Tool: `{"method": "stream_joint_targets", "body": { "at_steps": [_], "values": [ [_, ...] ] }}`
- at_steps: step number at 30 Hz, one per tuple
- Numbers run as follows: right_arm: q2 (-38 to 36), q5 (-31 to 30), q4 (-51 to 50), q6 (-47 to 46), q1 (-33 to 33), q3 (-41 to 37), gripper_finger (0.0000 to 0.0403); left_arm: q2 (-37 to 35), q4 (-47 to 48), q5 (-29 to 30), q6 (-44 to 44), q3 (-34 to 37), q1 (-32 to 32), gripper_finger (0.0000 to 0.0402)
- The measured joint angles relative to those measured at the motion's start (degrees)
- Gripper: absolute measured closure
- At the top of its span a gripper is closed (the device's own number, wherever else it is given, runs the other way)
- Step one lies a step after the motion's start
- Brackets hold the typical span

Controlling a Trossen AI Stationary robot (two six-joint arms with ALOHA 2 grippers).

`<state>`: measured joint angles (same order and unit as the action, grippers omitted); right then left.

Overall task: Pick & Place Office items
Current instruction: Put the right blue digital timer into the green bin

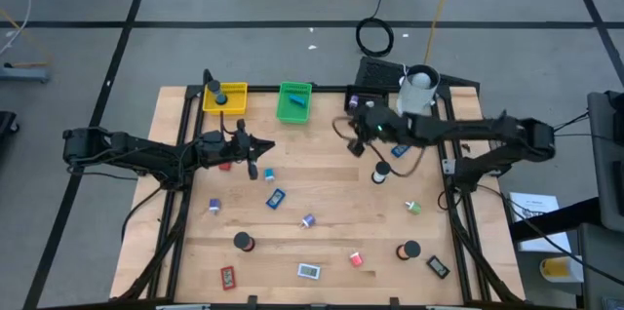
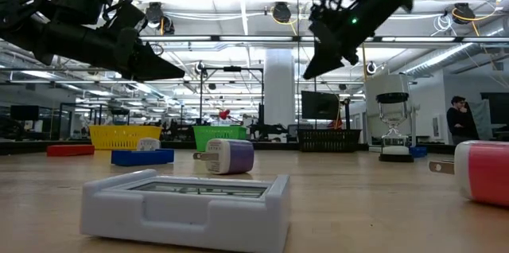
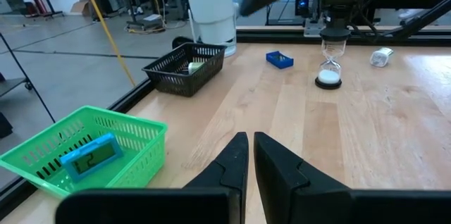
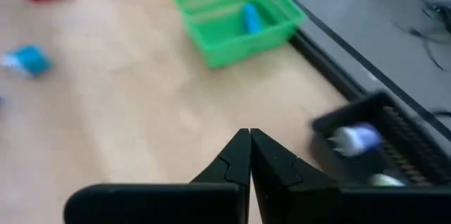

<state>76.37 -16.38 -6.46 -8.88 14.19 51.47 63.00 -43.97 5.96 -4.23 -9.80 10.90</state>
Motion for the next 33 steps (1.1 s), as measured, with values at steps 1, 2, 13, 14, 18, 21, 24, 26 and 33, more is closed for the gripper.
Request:
{"method": "stream_joint_targets", "body": {
  "at_steps": [1,2,13,14,18,21,24,26,33],
  "values": [
    [-0.9,-0.1,1.9,-0.4,-1.2,-1.3,0.0402,0.0,0.0,0.0,0.0,0.0,0.0,0.0369],
    [-1.6,-0.2,3.2,-0.7,-2.4,-2.4,0.0402,0.0,0.0,0.0,0.0,0.0,0.0,0.0369],
    [-1.3,-4.8,0.4,0.0,-6.4,-3.0,0.0402,0.0,-3.3,0.2,-1.8,0.0,0.0,0.0369],
    [-2.3,-4.8,-3.5,-0.1,-5.9,-2.8,0.0402,0.0,-3.1,-0.1,-1.8,0.0,-0.1,0.0369],
    [-6.1,-7.7,-19.2,-3.8,-3.0,-0.5,0.0396,0.0,-2.8,-1.6,2.7,0.0,-0.2,0.0369],
    [-8.9,-7.6,-29.3,-6.2,-0.5,-0.3,0.0376,0.0,-2.8,-1.4,4.8,0.0,-0.1,0.0369],
    [-11.0,-7.6,-37.2,-8.3,1.0,-0.2,0.0345,0.0,-2.6,-1.4,5.3,0.0,0.0,0.0369],
    [-12.3,-7.8,-40.5,-11.7,1.9,-0.6,0.0319,0.0,-2.4,-1.4,6.1,0.0,0.0,0.0369],
    [-14.6,-7.7,-41.2,-27.5,2.6,-7.6,0.0211,0.0,-2.0,-1.5,6.4,0.0,-0.1,0.0369]
  ]
}}
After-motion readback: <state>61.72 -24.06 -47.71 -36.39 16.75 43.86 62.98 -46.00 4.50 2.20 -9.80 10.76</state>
